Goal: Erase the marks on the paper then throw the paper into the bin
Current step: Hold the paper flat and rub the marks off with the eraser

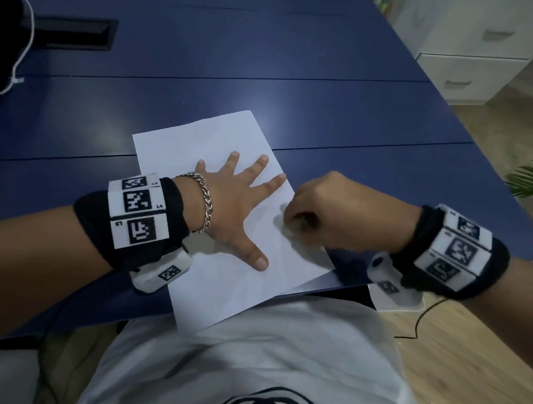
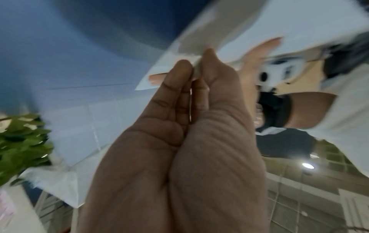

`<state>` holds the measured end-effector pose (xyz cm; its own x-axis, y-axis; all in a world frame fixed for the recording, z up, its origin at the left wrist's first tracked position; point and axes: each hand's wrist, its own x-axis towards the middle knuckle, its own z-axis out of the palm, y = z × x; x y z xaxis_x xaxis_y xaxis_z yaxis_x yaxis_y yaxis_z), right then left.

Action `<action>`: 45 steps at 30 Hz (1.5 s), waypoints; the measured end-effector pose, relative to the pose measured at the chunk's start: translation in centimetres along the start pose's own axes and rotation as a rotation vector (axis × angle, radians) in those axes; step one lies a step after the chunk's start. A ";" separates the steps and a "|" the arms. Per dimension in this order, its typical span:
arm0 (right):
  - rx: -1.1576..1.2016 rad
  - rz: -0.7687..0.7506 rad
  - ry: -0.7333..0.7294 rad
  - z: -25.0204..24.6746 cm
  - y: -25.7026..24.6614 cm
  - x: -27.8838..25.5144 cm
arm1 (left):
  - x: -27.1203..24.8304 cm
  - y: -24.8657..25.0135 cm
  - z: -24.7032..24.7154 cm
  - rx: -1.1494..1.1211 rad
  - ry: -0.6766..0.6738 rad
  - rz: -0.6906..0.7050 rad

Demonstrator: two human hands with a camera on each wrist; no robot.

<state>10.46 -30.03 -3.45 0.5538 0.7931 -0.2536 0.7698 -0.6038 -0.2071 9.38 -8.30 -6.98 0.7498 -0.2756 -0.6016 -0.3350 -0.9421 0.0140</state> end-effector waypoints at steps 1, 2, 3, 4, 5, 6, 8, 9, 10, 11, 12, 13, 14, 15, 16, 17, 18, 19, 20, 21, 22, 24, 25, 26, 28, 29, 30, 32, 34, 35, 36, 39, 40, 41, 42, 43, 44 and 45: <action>0.003 0.042 0.033 -0.3 0.8 0.2 | 0.1 0.0 0.0 0.001 0.001 0.001; -0.003 0.071 0.066 -0.5 1.3 0.4 | 0.1 -0.1 0.1 0.003 0.002 0.000; -0.011 0.082 0.087 -0.4 1.3 0.5 | 0.1 -0.1 0.1 0.003 0.001 -0.004; -0.024 0.069 0.088 -0.1 0.8 0.5 | 0.2 -0.1 0.1 0.000 -0.001 -0.008; -0.031 0.039 0.070 0.3 0.0 0.4 | 0.1 0.0 0.1 -0.003 -0.001 -0.011; -0.020 0.006 0.038 0.7 -0.9 0.1 | 0.1 0.0 0.1 -0.004 -0.001 -0.014; -0.008 -0.008 -0.005 0.6 -1.1 -0.1 | 0.2 0.0 0.1 -0.001 0.000 -0.014; -0.009 0.025 0.003 0.2 -0.5 0.2 | 0.2 -0.1 0.0 -0.003 -0.001 -0.013; -0.006 0.059 0.026 -0.2 0.1 0.3 | 0.2 -0.1 0.0 -0.007 -0.001 -0.012; -0.006 0.078 0.054 -0.3 0.6 0.4 | 0.2 -0.1 0.1 -0.010 0.000 -0.013; -0.010 0.084 0.078 -0.1 0.5 0.4 | 0.2 -0.1 0.1 -0.011 0.001 -0.014; -0.017 0.072 0.090 0.1 -0.1 0.4 | 0.2 -0.1 0.1 -0.011 0.000 -0.016; -0.019 0.043 0.085 0.5 -0.9 0.3 | 0.2 0.0 0.0 -0.012 -0.003 -0.018; -0.007 0.008 0.064 0.8 -1.8 0.1 | 0.2 0.1 0.0 -0.011 -0.003 -0.019; 0.001 -0.007 0.036 1.0 -2.3 0.0 | 0.1 0.1 0.0 -0.007 0.002 -0.019; -0.003 -0.001 0.015 1.0 -2.3 0.0 | 0.1 0.1 0.0 -0.005 0.005 -0.017; -0.007 0.023 0.015 0.7 -1.7 0.2 | 0.1 0.0 0.0 -0.007 0.005 -0.017; -0.005 0.054 0.034 0.5 -0.8 0.4 | 0.1 0.0 0.0 -0.009 0.004 -0.017; 0.006 0.081 0.060 0.3 -0.1 0.4 | 0.0 0.0 0.0 -0.010 0.007 -0.016; 0.022 0.100 0.082 0.3 0.4 0.4 | -0.1 -0.1 0.1 -0.011 0.015 -0.016; 0.035 0.106 0.098 0.3 0.7 0.5 | -0.3 -0.3 0.2 -0.014 0.026 -0.016; 0.054 0.107 0.102 0.5 0.7 0.4 | -0.6 -0.5 0.3 -0.021 0.046 -0.023; 0.058 0.111 0.100 0.4 0.6 0.4 | -0.7 -0.6 0.4 -0.016 0.053 -0.032; 0.056 0.115 0.094 0.3 0.5 0.4 | -0.8 -0.7 0.5 -0.009 0.057 -0.041; 0.040 0.114 0.070 -0.2 0.4 0.7 | -0.8 -0.6 0.7 -0.012 0.049 -0.048; 0.032 0.100 0.061 -0.5 0.3 1.1 | -0.8 -0.6 0.6 -0.017 0.042 -0.048; 0.028 0.078 0.056 -0.8 0.1 1.5 | -0.8 -0.5 0.5 -0.021 0.036 -0.049; 0.010 0.043 0.054 -1.3 0.0 2.6 | -0.8 -0.5 0.4 -0.039 0.030 -0.055; -0.015 0.041 0.074 -1.4 -0.1 3.5 | -0.7 -0.5 0.4 -0.067 0.027 -0.056; -0.016 0.050 0.077 -1.2 -0.1 3.6 | -0.6 -0.5 0.4 -0.076 0.024 -0.056; -0.009 0.051 0.067 -1.0 -0.2 3.5 | -0.6 -0.5 0.5 -0.079 0.023 -0.058; 0.037 -0.016 -0.040 -0.2 -1.4 2.2 | -0.5 -0.5 0.5 -0.068 0.024 -0.065; 0.051 -0.026 -0.077 -0.4 -1.5 2.0 | -0.4 -0.5 0.5 -0.061 0.026 -0.065; 0.056 -0.024 -0.085 -0.6 -1.2 2.1 | -0.4 -0.5 0.5 -0.054 0.026 -0.066; 0.046 -0.011 -0.062 -0.8 -0.7 2.7 | -0.3 -0.5 0.5 -0.047 0.027 -0.067; 0.032 0.011 -0.016 -1.1 0.0 3.2 | -0.3 -0.4 0.5 -0.043 0.026 -0.067; 0.020 0.038 0.039 -1.3 0.4 3.6 | -0.3 -0.4 0.4 -0.042 0.023 -0.068; 0.011 0.061 0.087 -1.3 0.6 3.8 | -0.3 -0.4 0.4 -0.044 0.019 -0.068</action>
<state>13.47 -27.26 -3.30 0.6255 0.7585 -0.1828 0.7306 -0.6516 -0.2039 9.01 -7.79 -7.13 0.7807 -0.2134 -0.5873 -0.2578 -0.9662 0.0083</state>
